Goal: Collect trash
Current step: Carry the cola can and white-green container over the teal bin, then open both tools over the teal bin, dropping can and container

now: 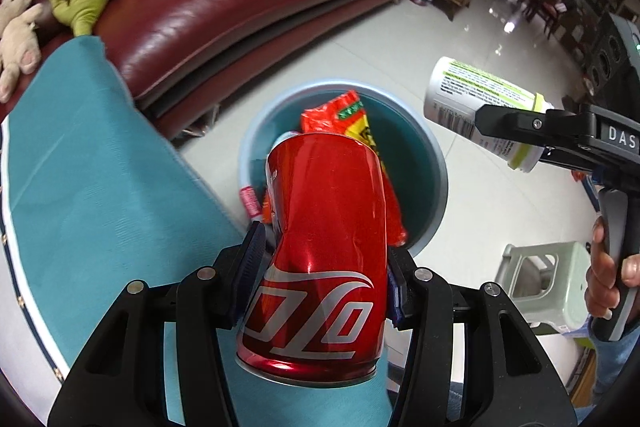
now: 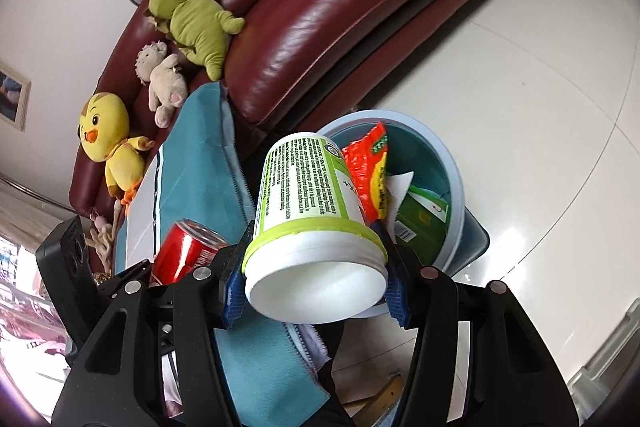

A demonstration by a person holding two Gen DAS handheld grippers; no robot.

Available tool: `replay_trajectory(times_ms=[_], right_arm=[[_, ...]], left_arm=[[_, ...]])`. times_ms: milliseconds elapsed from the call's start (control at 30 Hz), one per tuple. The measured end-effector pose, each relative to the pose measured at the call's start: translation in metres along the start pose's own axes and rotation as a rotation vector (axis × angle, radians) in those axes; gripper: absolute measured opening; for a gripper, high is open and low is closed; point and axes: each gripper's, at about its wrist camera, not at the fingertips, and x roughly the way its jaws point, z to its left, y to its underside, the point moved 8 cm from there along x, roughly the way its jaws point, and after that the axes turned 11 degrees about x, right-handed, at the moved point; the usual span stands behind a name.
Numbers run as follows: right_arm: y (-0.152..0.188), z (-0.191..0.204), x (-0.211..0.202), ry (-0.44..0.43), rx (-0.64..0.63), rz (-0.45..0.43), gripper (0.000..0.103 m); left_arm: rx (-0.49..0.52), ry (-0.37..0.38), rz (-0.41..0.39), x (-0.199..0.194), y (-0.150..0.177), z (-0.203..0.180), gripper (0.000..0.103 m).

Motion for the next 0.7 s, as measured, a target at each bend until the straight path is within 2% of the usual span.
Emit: replay_trajectory(times_ms=[400,467,533,567,700], right_arm=[[-0.011,-0.033,0.004,0.030,0.059,0.012,0.053],[-0.012,-0.036,0.006,0.033,0.067,0.013,0.053],[-0.012,-0.038,0.006,0.036,0.070,0.015,0.053],[-0.013,-0.038,0.007,0.038,0.069,0.016,0.053],[-0.012,-0.037,0.012,0.041,0.069,0.028,0.053]], left_arm=[[0.010,0.053,0.064,0.058,-0.029,-0.026,0.053],[-0.002,0.064,0.074,0.062,-0.029,-0.027,0.057],[-0.010,0.066,0.070,0.062,-0.029,-0.025,0.069],[-0.011,0.060,0.067,0.060,-0.028,-0.023,0.072],[-0.024,0.041,0.067,0.058,-0.024,-0.013,0.077]])
